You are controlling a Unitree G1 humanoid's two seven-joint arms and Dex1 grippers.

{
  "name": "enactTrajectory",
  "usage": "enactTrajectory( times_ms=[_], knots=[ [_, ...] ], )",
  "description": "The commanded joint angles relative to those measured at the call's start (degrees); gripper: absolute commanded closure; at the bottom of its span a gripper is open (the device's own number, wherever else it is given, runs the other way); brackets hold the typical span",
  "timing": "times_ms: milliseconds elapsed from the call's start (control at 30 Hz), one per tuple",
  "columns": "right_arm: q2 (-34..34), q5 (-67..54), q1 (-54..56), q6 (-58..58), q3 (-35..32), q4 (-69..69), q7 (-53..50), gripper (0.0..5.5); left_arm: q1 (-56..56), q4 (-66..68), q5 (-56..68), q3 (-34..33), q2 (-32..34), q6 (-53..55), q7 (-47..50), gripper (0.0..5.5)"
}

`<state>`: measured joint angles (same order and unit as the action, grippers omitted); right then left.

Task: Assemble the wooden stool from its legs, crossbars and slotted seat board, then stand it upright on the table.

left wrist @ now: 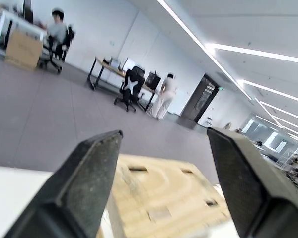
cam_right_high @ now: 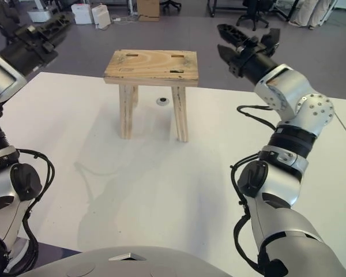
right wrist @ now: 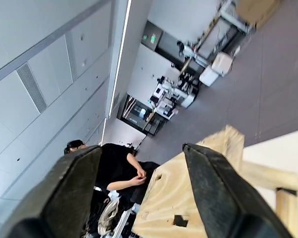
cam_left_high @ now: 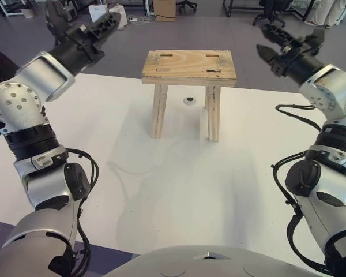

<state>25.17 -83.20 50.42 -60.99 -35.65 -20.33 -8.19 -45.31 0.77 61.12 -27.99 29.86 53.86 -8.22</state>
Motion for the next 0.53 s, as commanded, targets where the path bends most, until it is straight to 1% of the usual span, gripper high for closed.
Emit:
enactTrajectory(
  times_ms=[33,67,100,133,200,233,333,400,533],
  knots=[
    [3.27,28.08,-21.7,17.49,13.87,8.26,6.83,2.43,25.59,-6.93,-21.84,5.32,1.12,-18.42,-2.49,2.36],
    [2.52,35.05,-27.08,22.98,17.92,10.44,7.84,2.43,31.1,-7.51,-24.91,5.5,-1.01,-23.13,-3.42,2.36],
    [0.88,39.35,-30.98,26.9,20.01,12.41,8.22,2.43,35.89,-7.4,-30.11,6.47,-2.95,-30.3,-2.89,2.36],
    [-1.27,42.38,-33.28,30.54,20.83,13.65,7.55,2.43,39.34,-6.99,-32.65,7.06,-5.68,-36.03,-3.32,2.36],
    [-3.83,49.81,-35.9,38.13,23.28,14.11,6.66,2.43,43.49,-4.65,-36.58,9.01,-10.53,-45.07,-3.67,2.36],
    [-5.07,54.32,-37.4,42.17,25.44,13.56,6.22,2.43,44.89,-4.11,-37.47,9.67,-12.96,-47.56,-3.27,2.36],
    [-9.97,60.68,-40.99,48.69,27.55,12.54,4.99,2.43,46.94,-3.71,-39.75,11.21,-17.25,-51.76,-1.75,2.36],
    [-13.52,61.78,-42.9,49.96,27.33,12.67,3.98,2.43,47.81,-4.24,-40.24,12.15,-19.54,-52.55,-1.1,2.36],
    [-16.67,64.77,-44.3,51.19,27.61,13.27,3.71,2.43,47.98,-5.04,-40.13,12.55,-21.01,-52.57,-1.07,2.36]
  ],
)
